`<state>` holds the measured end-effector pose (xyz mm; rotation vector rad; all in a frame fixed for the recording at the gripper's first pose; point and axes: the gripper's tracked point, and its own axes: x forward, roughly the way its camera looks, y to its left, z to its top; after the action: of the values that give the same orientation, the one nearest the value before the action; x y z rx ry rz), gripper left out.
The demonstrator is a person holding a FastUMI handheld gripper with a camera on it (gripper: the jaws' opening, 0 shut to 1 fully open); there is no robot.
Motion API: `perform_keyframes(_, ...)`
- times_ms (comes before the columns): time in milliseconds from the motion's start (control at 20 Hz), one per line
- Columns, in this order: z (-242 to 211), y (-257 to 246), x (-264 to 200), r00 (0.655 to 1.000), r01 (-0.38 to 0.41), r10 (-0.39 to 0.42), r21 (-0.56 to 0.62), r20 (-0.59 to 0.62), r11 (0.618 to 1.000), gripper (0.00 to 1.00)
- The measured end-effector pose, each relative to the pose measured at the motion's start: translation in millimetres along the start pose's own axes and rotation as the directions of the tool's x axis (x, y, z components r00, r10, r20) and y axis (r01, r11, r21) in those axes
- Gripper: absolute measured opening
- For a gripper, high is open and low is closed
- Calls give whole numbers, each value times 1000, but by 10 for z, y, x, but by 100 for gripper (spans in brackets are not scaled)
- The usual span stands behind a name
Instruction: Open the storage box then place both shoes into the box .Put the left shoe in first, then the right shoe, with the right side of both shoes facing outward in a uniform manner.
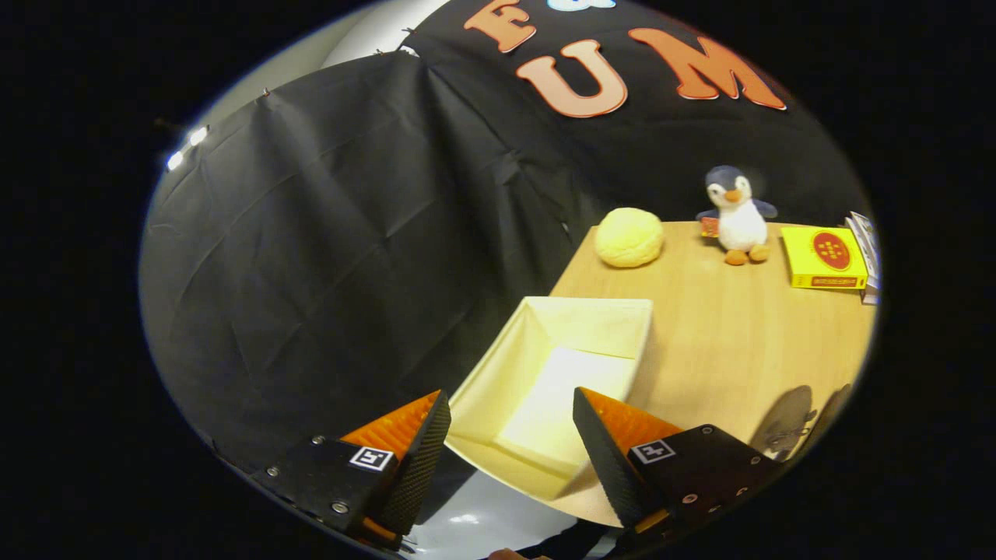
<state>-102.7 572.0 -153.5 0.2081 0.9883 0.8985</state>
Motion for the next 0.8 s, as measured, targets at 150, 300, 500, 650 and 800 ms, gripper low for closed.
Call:
perform_keyframes(150,-240,-664,-242,991,133,-132,-22,16,991,97)
perform_keyframes(300,-682,-1384,-545,962,272,-272,-3,-15,962,97)
perform_keyframes(500,-1066,-2206,-865,906,420,-416,45,-72,907,97)
perform_keyframes(650,-1239,-2638,-1016,871,488,-483,48,-93,871,97)
perform_keyframes(800,-1461,-2901,-1079,847,520,-512,22,-142,854,95)
